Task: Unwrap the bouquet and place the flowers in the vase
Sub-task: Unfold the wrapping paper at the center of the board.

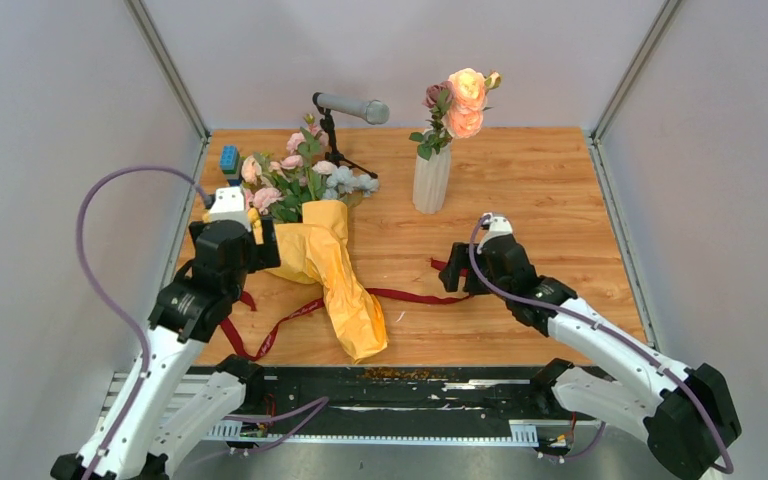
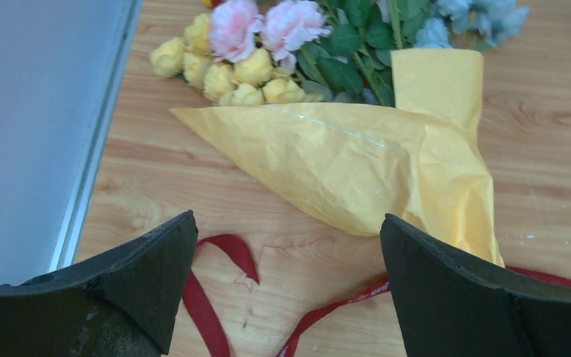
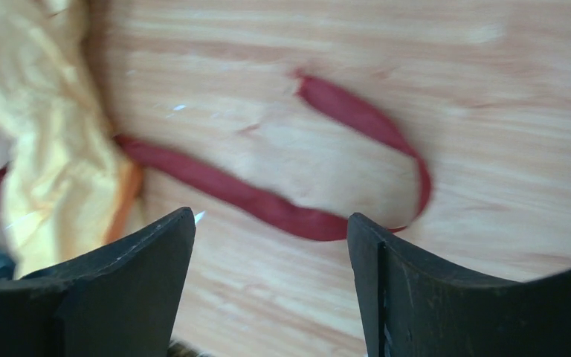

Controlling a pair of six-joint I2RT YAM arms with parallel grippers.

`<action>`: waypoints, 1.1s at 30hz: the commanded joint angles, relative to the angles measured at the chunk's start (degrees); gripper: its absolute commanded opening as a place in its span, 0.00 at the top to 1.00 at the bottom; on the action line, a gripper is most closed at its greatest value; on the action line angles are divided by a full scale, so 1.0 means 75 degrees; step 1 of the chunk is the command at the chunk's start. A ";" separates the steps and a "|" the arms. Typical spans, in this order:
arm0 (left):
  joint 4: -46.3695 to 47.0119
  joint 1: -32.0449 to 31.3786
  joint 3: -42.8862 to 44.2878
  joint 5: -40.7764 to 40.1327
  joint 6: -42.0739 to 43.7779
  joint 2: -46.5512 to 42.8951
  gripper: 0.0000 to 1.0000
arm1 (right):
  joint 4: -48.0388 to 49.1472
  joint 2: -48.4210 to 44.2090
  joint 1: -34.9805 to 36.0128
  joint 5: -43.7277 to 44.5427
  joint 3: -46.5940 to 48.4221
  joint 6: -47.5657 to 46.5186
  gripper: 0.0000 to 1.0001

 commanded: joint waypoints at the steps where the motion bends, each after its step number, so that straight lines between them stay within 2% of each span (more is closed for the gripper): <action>1: 0.1151 0.0039 0.0111 0.1135 0.0946 0.0350 0.00 | 0.0438 -0.0169 -0.0001 -0.2604 -0.0167 0.1477 0.24; 5: 0.2045 0.0035 -0.0129 0.1415 0.1576 0.0410 0.00 | 0.2123 0.0098 0.0357 -0.4073 -0.0974 0.3222 0.24; 9: 0.2380 0.0036 -0.0611 0.1099 0.1868 0.0590 0.00 | 0.2956 0.0598 0.0911 -0.4039 -0.1192 0.4036 0.24; 14: 0.2427 0.0036 -0.0883 0.1587 0.1769 0.0551 0.00 | 0.3268 0.1585 0.1665 -0.3781 -0.0856 0.4485 0.29; 20: 0.2515 0.0036 -0.1041 0.1841 0.1699 0.0388 0.00 | 0.4543 0.2814 0.2041 -0.4052 -0.0667 0.5251 0.37; 29: 0.2459 0.0036 -0.1045 0.1872 0.1682 0.0343 0.00 | 0.4564 0.3443 0.2202 -0.3646 -0.0188 0.5372 0.43; 33: 0.2459 0.0035 -0.1057 0.1877 0.1681 0.0319 0.00 | 0.4559 0.3656 0.2199 -0.3461 -0.0026 0.5319 0.49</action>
